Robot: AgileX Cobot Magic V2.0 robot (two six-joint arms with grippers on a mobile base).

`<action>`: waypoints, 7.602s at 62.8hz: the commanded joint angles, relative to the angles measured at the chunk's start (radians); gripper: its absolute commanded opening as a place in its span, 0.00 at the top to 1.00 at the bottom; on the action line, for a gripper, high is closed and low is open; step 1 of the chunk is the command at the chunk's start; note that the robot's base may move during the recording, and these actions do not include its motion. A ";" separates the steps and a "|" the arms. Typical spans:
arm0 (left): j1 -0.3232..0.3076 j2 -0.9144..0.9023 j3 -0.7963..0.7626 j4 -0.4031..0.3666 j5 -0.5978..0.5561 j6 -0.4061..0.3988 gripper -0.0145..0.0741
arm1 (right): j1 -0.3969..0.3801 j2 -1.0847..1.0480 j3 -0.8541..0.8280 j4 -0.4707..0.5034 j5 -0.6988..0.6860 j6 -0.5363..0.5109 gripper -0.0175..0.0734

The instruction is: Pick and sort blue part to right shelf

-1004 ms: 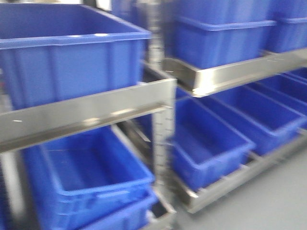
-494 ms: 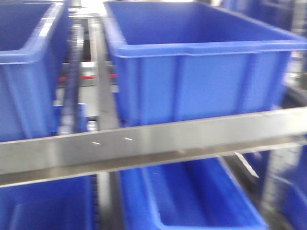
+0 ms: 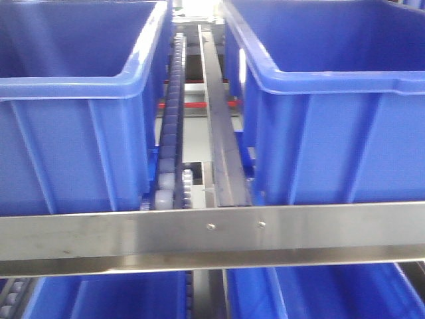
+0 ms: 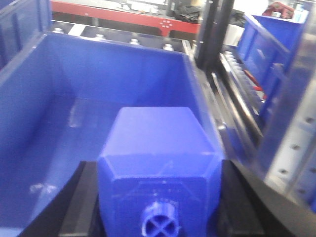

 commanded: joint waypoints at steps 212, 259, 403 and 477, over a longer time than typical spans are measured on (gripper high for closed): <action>0.052 0.511 -0.195 -0.005 -0.444 0.001 0.70 | 0.119 0.521 -0.164 0.148 -0.454 -0.016 0.73; 0.135 0.095 0.029 -0.057 -0.326 -0.001 0.70 | -0.006 0.118 0.058 0.173 -0.374 -0.016 0.75; 0.135 -0.085 0.118 -0.061 -0.266 -0.001 0.70 | -0.006 -0.600 0.536 0.266 -0.177 -0.156 0.75; 0.135 -0.324 0.378 0.063 -0.277 -0.006 0.70 | -0.006 -0.600 0.536 0.266 -0.176 -0.156 0.75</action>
